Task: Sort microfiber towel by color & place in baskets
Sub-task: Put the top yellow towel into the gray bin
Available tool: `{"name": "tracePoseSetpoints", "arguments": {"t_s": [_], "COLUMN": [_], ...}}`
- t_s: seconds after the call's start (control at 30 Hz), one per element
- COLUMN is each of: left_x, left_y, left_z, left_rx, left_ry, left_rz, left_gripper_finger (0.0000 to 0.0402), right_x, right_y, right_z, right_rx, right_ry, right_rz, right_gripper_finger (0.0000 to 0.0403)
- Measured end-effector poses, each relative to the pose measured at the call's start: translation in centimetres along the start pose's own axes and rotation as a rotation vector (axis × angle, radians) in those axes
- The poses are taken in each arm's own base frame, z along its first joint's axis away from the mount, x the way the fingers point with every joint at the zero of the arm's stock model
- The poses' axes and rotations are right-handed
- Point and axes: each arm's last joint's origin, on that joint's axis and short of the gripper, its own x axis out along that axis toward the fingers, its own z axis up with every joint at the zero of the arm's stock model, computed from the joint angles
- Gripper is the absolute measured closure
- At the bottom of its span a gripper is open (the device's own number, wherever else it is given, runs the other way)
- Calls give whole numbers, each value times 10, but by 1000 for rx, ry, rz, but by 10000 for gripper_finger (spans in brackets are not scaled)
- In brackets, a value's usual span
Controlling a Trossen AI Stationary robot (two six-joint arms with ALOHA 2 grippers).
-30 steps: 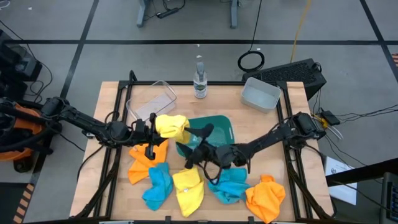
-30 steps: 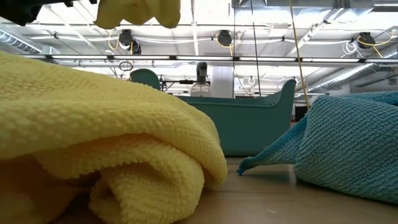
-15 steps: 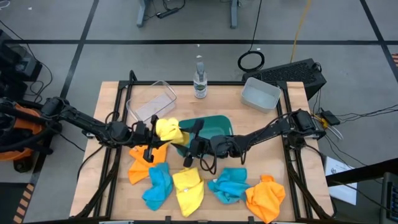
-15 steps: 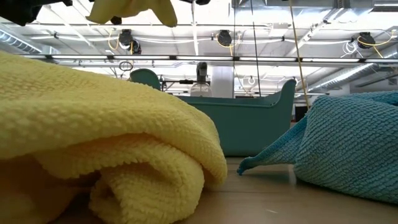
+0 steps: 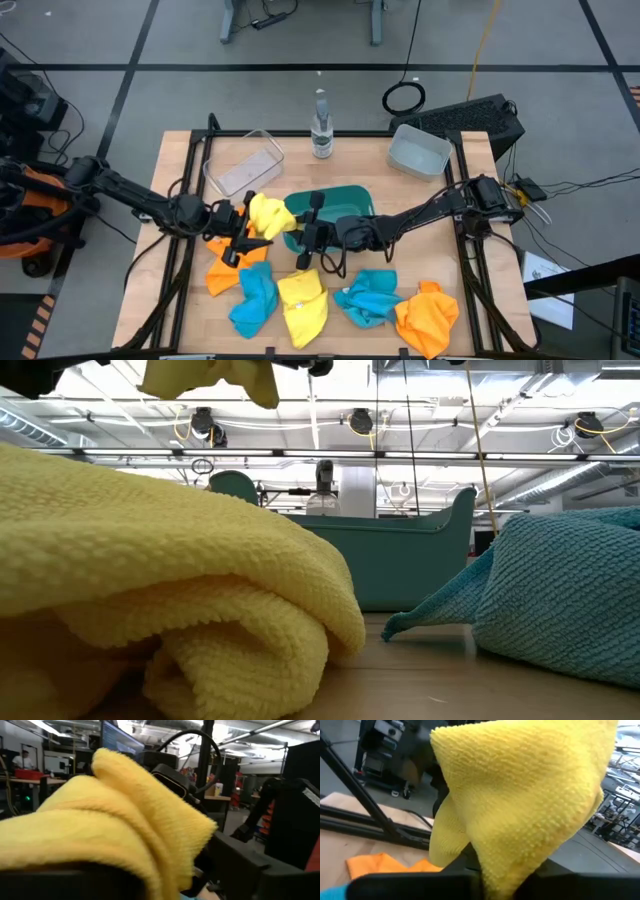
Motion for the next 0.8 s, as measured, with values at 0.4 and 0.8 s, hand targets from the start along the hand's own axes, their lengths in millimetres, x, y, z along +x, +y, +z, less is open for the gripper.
{"name": "tracePoseSetpoints", "arguments": {"t_s": [0.4,0.8], "left_x": [-39,-52], "left_y": [2,5], "left_z": [11,21], "left_rx": [-20,20], "left_ry": [169,124], "left_rz": [11,75], "left_gripper_finger": [110,110], "right_x": [-18,-39], "right_y": [6,20], "right_z": [11,28], "right_rx": [-54,-135], "right_ry": [127,146], "right_rz": [-94,-113], "right_gripper_finger": [362,360]}}
